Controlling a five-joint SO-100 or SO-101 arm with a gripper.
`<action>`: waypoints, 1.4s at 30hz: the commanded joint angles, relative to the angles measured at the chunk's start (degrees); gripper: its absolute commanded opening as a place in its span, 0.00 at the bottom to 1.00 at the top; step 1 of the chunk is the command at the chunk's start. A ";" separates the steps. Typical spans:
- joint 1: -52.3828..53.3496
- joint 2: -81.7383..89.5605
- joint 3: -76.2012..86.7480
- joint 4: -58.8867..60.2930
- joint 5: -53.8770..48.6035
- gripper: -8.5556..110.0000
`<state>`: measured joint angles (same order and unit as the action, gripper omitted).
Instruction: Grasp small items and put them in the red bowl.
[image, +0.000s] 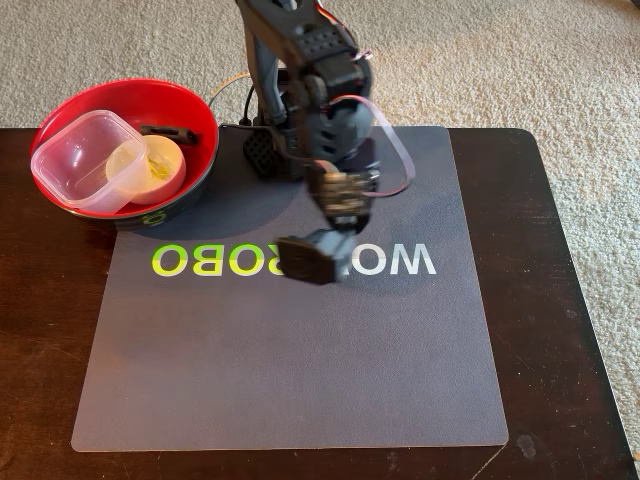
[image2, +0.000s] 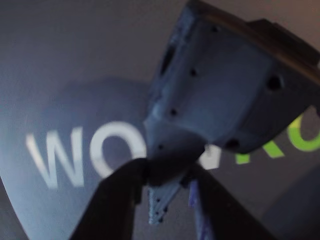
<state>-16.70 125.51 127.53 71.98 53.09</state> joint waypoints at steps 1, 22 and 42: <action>13.01 -8.79 -17.49 8.09 -8.53 0.07; 62.75 -5.19 -40.52 24.96 -20.92 0.07; 82.88 42.10 7.38 14.59 0.97 0.07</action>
<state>63.46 166.64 133.59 87.98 52.65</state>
